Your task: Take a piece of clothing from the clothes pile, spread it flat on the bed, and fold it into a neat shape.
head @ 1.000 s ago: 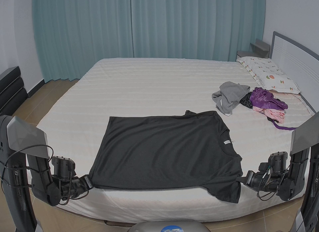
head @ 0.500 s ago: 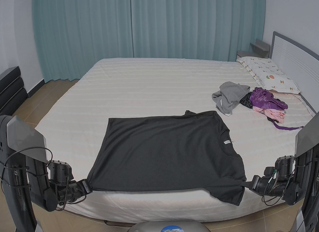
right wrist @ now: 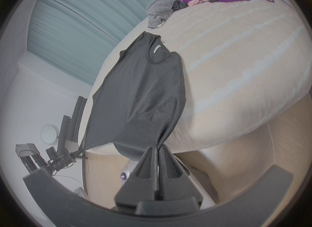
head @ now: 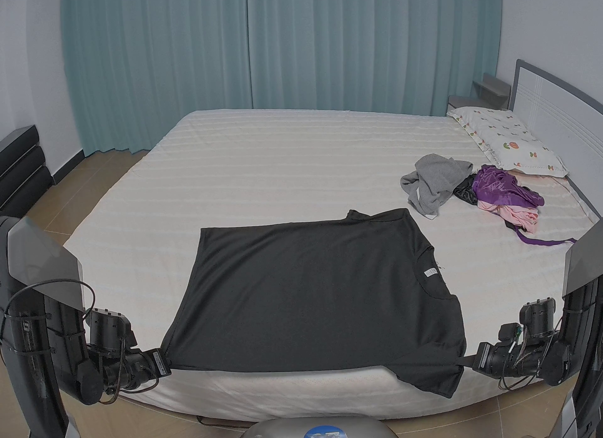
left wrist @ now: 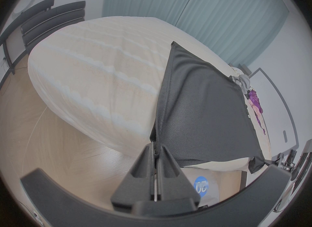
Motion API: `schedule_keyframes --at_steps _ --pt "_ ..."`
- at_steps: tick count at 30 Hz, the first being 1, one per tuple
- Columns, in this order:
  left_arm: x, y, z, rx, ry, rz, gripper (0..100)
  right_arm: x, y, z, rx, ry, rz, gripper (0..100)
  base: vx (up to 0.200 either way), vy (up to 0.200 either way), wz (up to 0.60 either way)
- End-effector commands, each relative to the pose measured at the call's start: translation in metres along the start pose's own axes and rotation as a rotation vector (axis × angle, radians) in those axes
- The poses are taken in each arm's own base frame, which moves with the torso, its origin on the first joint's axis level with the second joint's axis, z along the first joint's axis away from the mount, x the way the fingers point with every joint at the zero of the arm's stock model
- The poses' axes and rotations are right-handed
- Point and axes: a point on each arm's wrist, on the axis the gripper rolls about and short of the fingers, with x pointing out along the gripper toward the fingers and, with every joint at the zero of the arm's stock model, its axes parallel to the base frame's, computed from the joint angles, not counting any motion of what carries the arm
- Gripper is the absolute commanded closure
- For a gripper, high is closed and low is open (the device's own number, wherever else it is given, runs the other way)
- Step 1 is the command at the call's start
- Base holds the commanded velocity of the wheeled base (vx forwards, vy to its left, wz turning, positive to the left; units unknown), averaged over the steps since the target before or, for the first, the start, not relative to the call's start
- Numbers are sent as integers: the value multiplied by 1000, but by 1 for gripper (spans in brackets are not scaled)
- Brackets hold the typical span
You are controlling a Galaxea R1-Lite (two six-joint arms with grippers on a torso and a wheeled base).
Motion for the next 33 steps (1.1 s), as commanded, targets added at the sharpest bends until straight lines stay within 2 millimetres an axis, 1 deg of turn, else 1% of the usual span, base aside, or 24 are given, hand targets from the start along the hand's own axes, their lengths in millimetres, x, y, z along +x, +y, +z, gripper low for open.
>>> schedule_keyframes --at_steps 1,7,12,15,19,22,33 --pt "-5 1 -4 24 15 7 100 -9 3 -3 -21 13 3 100 0 0 0" --pt "-14 2 -8 73 28 12 100 -22 4 -2 -40 26 -8 100 0 0 0" --pt "-16 2 -9 95 38 15 100 -30 -4 -7 -98 82 -32 100 0 0 0" --pt "-17 4 -11 115 58 32 100 -33 -6 -9 -108 101 -36 100 0 0 0" --pt "-25 3 -13 138 90 42 100 -34 -8 -11 -133 127 -40 100 0 0 0" --pt "-29 3 -13 152 100 47 100 -34 -9 -12 -139 134 -40 100 0 0 0" --pt "-41 5 -22 218 204 82 100 -47 -4 -17 -194 170 -47 100 0 0 0"
